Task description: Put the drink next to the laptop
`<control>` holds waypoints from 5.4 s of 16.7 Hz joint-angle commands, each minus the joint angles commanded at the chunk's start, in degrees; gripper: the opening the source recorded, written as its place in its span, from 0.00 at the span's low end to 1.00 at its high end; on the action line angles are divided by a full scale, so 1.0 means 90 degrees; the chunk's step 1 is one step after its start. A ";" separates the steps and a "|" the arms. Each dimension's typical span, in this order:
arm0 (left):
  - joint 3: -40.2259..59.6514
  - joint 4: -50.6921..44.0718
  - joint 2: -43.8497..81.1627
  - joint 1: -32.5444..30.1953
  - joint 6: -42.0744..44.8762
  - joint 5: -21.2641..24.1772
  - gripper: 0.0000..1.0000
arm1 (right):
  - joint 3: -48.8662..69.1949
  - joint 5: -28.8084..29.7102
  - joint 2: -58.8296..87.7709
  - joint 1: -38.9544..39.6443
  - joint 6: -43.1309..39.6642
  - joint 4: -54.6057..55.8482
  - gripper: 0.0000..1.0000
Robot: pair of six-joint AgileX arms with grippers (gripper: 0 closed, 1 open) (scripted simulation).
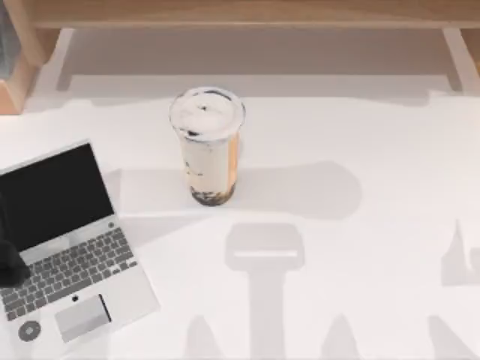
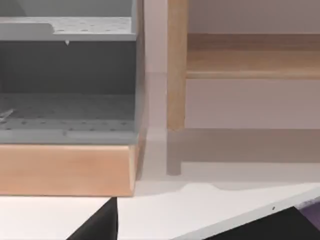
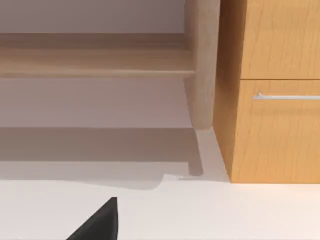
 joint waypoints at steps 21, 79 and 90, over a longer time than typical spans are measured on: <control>0.2319 0.6536 0.9622 -0.4601 -0.0564 -0.4338 1.00 | 0.0000 0.0000 0.0000 0.0000 0.0000 0.0000 1.00; 0.4557 0.8109 1.3424 -0.4968 -0.0521 -0.4608 0.00 | 0.0000 0.0000 0.0000 0.0000 0.0000 0.0000 1.00; 0.4369 0.8278 1.2320 -0.5488 -0.0712 -0.5256 0.00 | 0.0000 0.0000 0.0000 0.0000 0.0000 0.0000 1.00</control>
